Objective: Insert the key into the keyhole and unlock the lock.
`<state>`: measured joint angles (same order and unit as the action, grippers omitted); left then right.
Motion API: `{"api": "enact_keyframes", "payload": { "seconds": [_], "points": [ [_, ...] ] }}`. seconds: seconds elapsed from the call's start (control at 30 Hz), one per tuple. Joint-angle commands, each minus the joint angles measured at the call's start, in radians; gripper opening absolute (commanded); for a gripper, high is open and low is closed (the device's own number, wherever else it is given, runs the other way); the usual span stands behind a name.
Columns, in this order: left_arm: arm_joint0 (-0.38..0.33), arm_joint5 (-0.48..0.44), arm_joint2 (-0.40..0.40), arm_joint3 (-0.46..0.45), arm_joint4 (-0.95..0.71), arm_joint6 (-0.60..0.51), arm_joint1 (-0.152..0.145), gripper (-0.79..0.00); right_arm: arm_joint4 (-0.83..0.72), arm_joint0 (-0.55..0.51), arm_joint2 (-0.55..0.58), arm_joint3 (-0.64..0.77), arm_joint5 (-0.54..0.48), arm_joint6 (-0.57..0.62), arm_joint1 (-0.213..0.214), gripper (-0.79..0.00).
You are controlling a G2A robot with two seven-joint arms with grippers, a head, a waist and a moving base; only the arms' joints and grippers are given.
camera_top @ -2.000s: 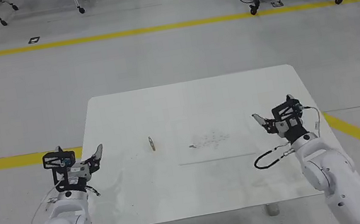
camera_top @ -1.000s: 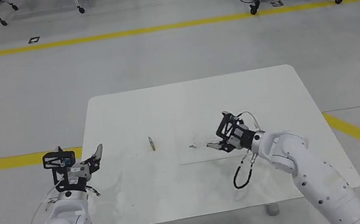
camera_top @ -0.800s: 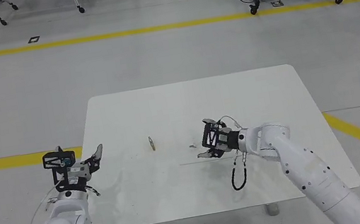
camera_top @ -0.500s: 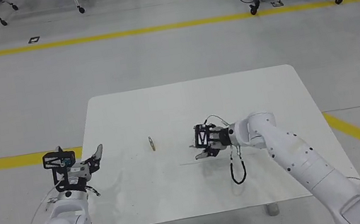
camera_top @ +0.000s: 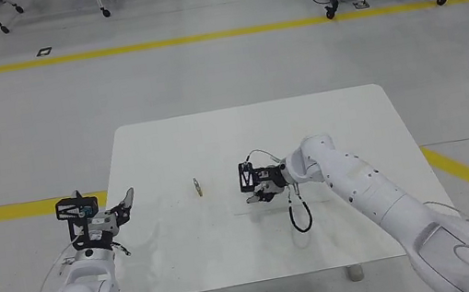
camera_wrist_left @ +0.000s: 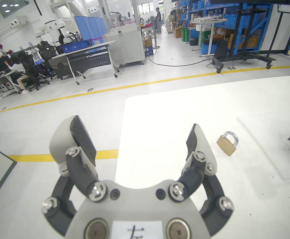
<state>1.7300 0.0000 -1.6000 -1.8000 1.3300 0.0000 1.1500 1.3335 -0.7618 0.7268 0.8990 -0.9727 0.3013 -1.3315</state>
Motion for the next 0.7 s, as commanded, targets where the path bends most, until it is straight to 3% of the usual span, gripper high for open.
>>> {"api": "enact_keyframes", "payload": {
  "seconds": [0.0,0.07,0.37,0.67],
  "points": [
    [0.0,0.0,0.0,0.0,0.0,0.0,0.0,0.0,-0.008,0.013,-0.015,-0.021,0.002,0.0,-0.01,-0.523],
    [0.0,0.0,0.0,0.0,0.0,0.0,0.0,0.0,-0.012,0.023,-0.025,-0.037,0.005,-0.007,-0.017,-0.785],
    [0.0,0.0,0.0,0.0,0.0,0.0,0.0,0.0,0.041,0.028,-0.033,-0.041,0.051,-0.089,-0.019,-0.785],
    [0.0,0.0,0.0,0.0,0.0,0.0,0.0,0.0,0.262,-0.067,0.031,0.075,0.169,-0.452,0.048,-0.785]
  ]
}}
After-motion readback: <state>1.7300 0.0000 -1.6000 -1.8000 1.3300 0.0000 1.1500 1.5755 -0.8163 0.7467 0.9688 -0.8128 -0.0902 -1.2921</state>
